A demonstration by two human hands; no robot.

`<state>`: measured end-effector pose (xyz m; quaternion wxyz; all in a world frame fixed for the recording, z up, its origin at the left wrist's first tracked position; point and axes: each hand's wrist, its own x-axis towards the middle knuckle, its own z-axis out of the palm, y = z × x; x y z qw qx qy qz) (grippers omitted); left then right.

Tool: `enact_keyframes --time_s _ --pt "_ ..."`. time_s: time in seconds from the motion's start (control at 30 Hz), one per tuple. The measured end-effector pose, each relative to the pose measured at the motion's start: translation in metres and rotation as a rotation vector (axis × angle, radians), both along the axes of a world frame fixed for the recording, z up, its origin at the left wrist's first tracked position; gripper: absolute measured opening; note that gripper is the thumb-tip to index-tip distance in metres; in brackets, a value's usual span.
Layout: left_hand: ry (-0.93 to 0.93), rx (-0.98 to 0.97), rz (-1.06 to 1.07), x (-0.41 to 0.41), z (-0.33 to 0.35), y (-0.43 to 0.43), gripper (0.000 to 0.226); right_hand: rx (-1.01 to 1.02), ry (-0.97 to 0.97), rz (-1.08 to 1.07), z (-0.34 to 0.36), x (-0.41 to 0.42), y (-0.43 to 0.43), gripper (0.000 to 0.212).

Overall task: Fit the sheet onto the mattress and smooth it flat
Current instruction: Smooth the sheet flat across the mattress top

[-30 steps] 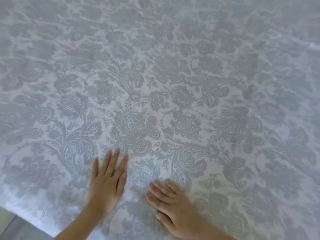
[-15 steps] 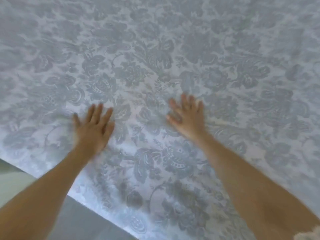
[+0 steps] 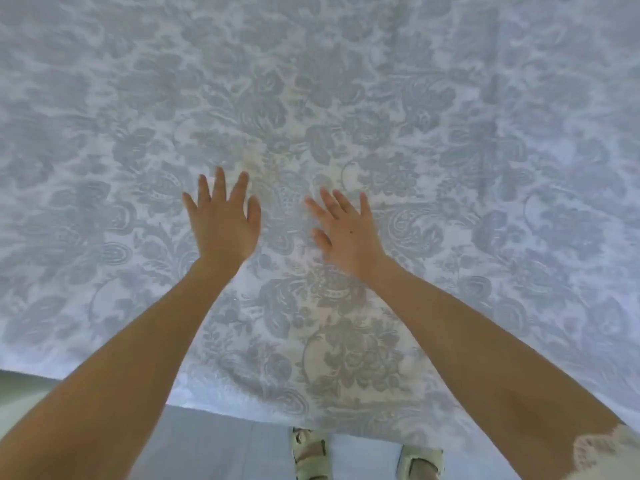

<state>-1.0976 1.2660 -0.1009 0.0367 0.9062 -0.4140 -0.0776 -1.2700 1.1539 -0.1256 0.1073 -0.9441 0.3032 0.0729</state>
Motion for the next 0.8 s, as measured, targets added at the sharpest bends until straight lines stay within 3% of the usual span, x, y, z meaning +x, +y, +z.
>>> enact_keyframes --time_s 0.1,0.23,0.3,0.37,0.43,0.57,0.7,0.8 --pt "0.061 0.093 -0.115 -0.087 -0.040 -0.021 0.058 -0.053 0.178 -0.132 -0.025 -0.102 0.000 0.062" --pt "0.118 0.112 -0.292 -0.196 -0.062 0.039 0.064 -0.023 0.284 -0.823 -0.024 -0.301 0.042 0.069" --pt "0.169 0.182 -0.390 -0.212 -0.050 0.060 0.062 0.056 0.384 -1.059 -0.008 -0.345 0.058 0.076" --pt "0.204 0.181 -0.406 -0.204 -0.036 0.051 0.063 0.068 0.341 -1.142 0.005 -0.338 0.042 0.075" --pt "0.178 0.077 -0.371 -0.187 -0.025 0.012 0.059 0.022 0.216 -1.096 0.018 -0.302 0.003 0.071" --pt "0.061 -0.138 -0.158 -0.140 -0.012 -0.105 0.048 -0.116 0.000 -0.634 0.013 -0.187 -0.088 0.060" --pt "-0.029 0.081 -0.024 -0.097 -0.036 -0.200 0.051 -0.124 0.007 -0.072 -0.006 -0.104 -0.160 0.052" --pt "0.068 0.227 0.144 -0.122 -0.064 -0.249 0.055 -0.173 0.073 -0.017 -0.027 -0.133 -0.238 0.054"
